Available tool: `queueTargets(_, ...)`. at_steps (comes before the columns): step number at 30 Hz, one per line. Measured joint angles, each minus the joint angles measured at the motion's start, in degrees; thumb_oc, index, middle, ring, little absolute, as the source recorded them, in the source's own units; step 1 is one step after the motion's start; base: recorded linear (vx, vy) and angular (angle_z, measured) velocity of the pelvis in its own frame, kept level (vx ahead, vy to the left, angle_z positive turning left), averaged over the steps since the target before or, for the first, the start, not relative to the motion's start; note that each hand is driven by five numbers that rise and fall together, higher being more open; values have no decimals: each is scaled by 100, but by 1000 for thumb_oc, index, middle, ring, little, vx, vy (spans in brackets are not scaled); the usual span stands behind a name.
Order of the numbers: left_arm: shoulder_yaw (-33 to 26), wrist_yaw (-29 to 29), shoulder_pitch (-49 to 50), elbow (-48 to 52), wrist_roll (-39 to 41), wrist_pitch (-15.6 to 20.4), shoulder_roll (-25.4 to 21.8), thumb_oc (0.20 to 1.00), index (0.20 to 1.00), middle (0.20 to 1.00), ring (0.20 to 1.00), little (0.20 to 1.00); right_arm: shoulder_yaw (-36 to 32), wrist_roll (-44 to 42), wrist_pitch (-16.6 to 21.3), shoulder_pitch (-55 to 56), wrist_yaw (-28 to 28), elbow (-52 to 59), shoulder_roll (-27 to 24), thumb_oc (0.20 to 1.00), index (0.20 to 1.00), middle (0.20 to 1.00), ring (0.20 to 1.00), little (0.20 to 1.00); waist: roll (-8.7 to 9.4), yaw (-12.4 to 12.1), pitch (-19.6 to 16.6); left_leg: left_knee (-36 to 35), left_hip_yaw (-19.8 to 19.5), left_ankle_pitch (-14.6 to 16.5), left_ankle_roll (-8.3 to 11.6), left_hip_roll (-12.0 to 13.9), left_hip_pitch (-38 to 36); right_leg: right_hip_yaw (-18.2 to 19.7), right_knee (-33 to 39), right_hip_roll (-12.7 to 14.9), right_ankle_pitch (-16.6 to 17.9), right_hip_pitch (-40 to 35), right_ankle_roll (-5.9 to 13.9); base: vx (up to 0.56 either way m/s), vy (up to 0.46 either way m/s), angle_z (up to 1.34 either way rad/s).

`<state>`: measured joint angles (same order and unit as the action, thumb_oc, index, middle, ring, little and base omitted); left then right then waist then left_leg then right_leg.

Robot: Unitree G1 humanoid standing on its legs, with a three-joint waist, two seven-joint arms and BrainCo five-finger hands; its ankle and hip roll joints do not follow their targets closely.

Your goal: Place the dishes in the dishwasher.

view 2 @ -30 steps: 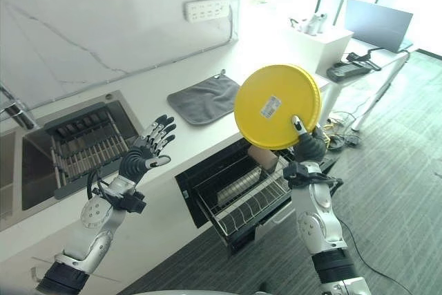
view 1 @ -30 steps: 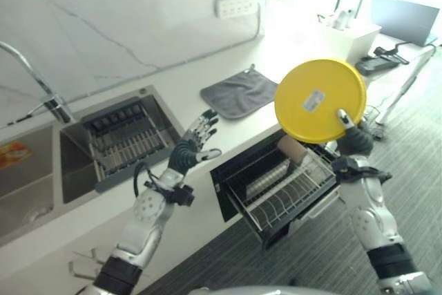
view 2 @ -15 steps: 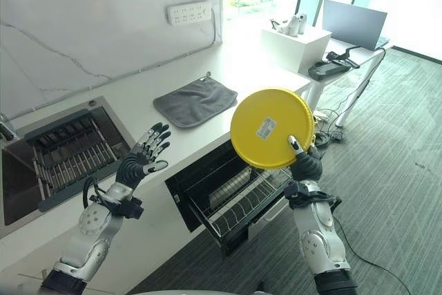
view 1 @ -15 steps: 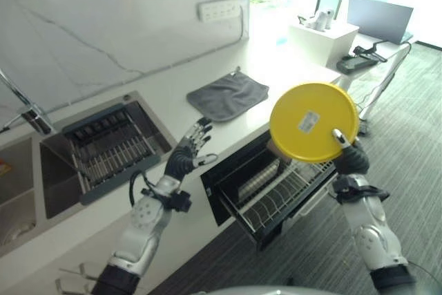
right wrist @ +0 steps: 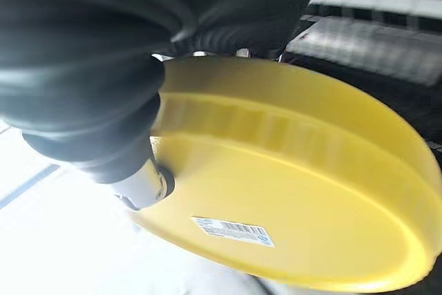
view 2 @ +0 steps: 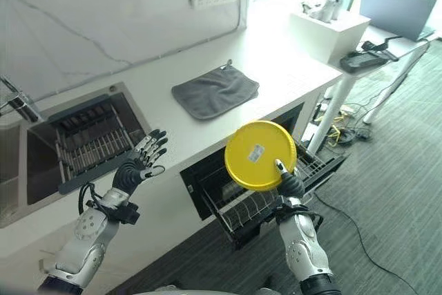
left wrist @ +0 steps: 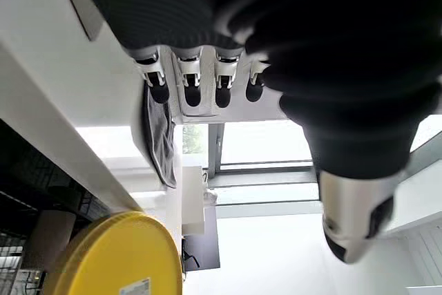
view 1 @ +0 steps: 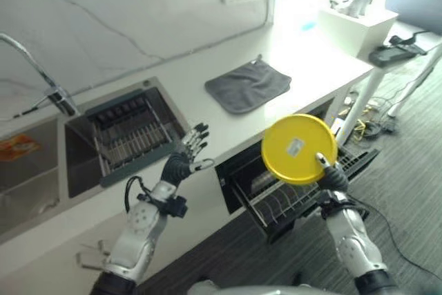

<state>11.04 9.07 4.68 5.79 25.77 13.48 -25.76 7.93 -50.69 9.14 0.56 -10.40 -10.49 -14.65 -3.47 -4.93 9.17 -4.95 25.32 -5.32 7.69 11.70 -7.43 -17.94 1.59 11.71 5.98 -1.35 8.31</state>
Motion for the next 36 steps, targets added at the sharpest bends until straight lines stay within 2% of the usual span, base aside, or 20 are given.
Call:
queueTargets(7,4,25,-12,3,0,0,4,1000,1000,1000,1000,1000,-181,0,66,-223,-256,-326,5,200,200,200,200,200,-139,-56,281,3,-73,-34,21,-2,71,-38,-130,8,15,80,-1,-12,42,1)
queueTargets(9,6,25,-38,3,0,1,5,1000,1000,1000,1000,1000,-191,0,141,-372,-363,-508,2,200,200,200,200,200,-157,-59,318,3,-99,-32,21,0,72,-170,-174,18,2,80,-19,-14,46,5)
queueTargets(18,17,72,-137,-1,5,14,-150,1000,1000,1000,1000,1000,-457,-2,244,-984,-651,-1615,-101,200,200,200,200,200,-231,-280,562,5,-233,-24,-51,-137,268,-264,-359,199,-53,271,32,-37,31,8)
queueTargets(22,23,92,-395,-1,7,19,-241,1000,1000,1000,1000,1000,-538,4,213,-1360,-765,-1949,-253,200,200,200,200,200,-246,-384,779,118,-298,-21,-62,-145,356,-309,-375,228,-52,274,31,-19,0,8)
queueTargets(25,29,138,-483,-2,8,23,-261,1000,1000,1000,1000,1000,-609,86,-24,-1690,-922,-2138,-305,200,200,200,200,200,-252,-421,846,127,-312,-19,-65,-161,368,-319,-381,246,-51,275,30,-14,-2,1)
queueTargets(30,49,180,-726,-9,9,46,-351,1000,1000,1000,1000,1000,-385,736,-420,-2165,-1261,-2463,-582,200,200,200,200,200,-256,-498,950,221,-446,-2,-90,-176,516,-436,-404,288,-51,298,30,-41,-1,11)
queueTargets(34,64,194,-948,-9,11,93,-385,1000,1000,1000,1000,1000,-57,1940,-786,-2607,-1324,-2857,-762,200,200,200,200,200,-287,-588,1124,310,-536,3,-102,-187,653,-490,-482,333,-52,375,29,-40,-2,11)
queueTargets(36,64,219,-950,-9,12,137,-400,1000,1000,1000,1000,1000,125,2819,-1005,-2639,-1278,-2862,-833,200,200,200,200,200,-300,-660,1143,311,-544,3,-102,-193,658,-497,-489,343,-52,378,29,-40,-5,2)
